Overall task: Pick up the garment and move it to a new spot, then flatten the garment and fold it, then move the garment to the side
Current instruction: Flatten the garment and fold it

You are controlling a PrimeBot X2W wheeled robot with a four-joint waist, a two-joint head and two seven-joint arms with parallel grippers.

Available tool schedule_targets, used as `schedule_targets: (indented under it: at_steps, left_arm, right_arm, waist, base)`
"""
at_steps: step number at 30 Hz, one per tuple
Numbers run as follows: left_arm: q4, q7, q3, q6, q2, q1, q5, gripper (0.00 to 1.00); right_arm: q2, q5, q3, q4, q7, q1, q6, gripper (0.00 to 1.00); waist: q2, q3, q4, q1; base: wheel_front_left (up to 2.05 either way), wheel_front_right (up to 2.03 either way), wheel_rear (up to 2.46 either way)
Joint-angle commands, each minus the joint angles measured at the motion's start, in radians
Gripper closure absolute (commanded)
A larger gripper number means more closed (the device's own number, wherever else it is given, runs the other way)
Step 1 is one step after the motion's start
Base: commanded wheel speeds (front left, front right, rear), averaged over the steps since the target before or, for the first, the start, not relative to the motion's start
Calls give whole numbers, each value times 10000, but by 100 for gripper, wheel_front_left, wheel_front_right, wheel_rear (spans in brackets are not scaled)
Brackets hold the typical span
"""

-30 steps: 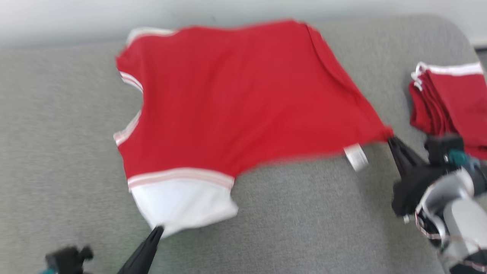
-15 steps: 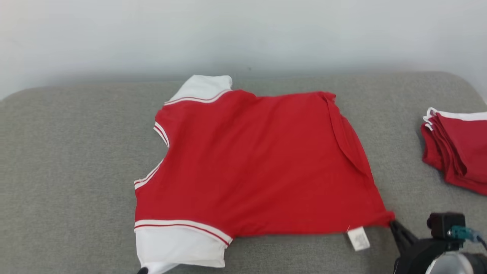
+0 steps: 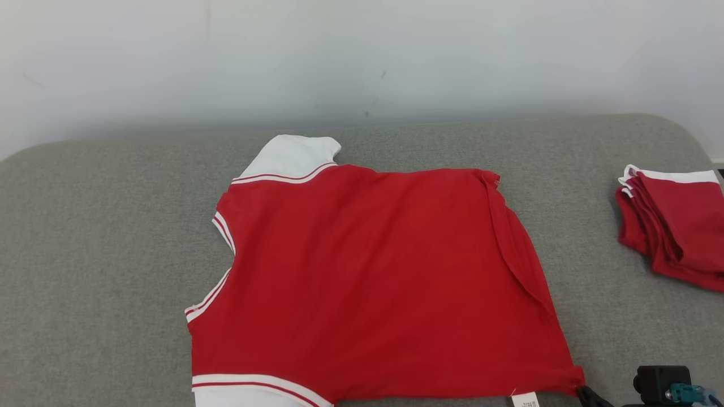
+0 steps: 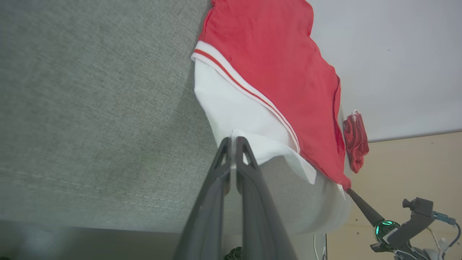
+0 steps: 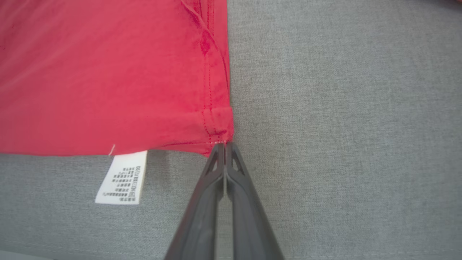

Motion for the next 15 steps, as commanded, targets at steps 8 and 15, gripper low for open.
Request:
schedule_targets:
  at_steps: [8, 15]
  left_arm:
    - [-856, -670, 289, -276, -182, -733, 724, 100]
    - [-389, -1102, 107, 103, -732, -2504, 3102, 100]
  right_arm:
    - [158, 536, 211, -624, -647, -427, 3, 100]
    - [135, 617, 295, -361, -1150, -1301, 3, 100]
  waist:
    - [0, -28, -88, 1]
    - [0, 272, 72, 1]
  base:
    - [0, 0, 0]
    - [0, 0, 0]
